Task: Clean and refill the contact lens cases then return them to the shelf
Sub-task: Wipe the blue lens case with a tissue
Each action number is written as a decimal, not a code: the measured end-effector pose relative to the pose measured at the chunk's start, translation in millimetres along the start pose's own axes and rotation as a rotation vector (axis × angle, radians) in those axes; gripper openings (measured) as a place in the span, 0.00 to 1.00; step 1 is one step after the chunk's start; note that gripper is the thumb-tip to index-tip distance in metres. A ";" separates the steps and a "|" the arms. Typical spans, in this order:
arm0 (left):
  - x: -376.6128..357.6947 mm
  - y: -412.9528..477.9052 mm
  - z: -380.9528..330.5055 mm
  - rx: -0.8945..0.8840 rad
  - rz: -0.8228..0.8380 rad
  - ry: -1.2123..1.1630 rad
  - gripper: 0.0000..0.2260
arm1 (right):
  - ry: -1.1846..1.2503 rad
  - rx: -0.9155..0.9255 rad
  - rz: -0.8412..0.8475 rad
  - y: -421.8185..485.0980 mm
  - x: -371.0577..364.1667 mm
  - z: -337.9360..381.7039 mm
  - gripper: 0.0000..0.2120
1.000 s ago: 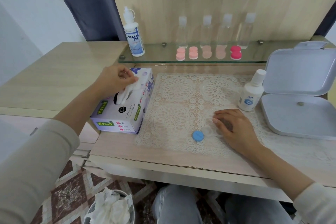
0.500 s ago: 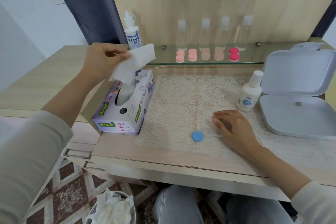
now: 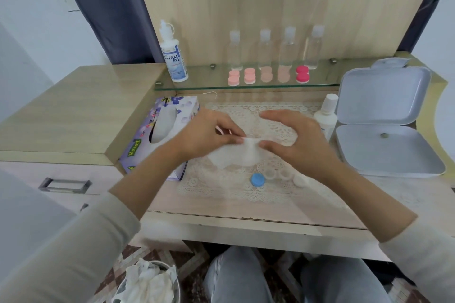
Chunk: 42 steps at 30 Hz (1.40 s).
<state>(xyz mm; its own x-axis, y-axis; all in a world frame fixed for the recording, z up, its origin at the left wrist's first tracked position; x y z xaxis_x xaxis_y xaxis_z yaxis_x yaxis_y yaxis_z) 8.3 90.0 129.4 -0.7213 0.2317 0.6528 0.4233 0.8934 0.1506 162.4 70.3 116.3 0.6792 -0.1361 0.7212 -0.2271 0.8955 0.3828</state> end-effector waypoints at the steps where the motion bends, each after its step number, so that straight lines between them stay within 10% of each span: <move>1: -6.2 -0.7 -2.6 -0.012 -0.006 0.000 0.06 | -0.031 -0.009 0.073 2.1 -4.5 2.6 0.15; 16: -31.6 -17.4 0.2 0.163 -0.223 -0.331 0.03 | 0.229 -0.128 0.108 -27.0 -21.1 -3.2 0.03; 32: -56.6 -22.5 16.6 0.268 -0.138 -0.375 0.06 | 0.323 -0.230 -0.042 -35.6 -17.4 -22.0 0.15; 42: -57.1 -21.3 25.3 0.354 0.138 -0.260 0.03 | -0.245 -0.190 0.131 -33.9 -4.9 -60.3 0.09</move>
<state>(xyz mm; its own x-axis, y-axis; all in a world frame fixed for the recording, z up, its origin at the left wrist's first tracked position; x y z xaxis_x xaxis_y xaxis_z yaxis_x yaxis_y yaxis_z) 26.6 67.5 70.2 -0.8041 0.4061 0.4342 0.3440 0.9135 -0.2173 208.8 66.2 65.0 0.4599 -0.0918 0.8832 -0.1515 0.9719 0.1799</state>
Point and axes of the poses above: each hand's wrist, its own y-axis towards the middle knuckle, its own x-axis out of the back of the hand, z = x × y, the point moved 7 cm from there along y, towards the middle knuckle, and after that the axes turned 9 degrees about -y, right-handed, at the moved point
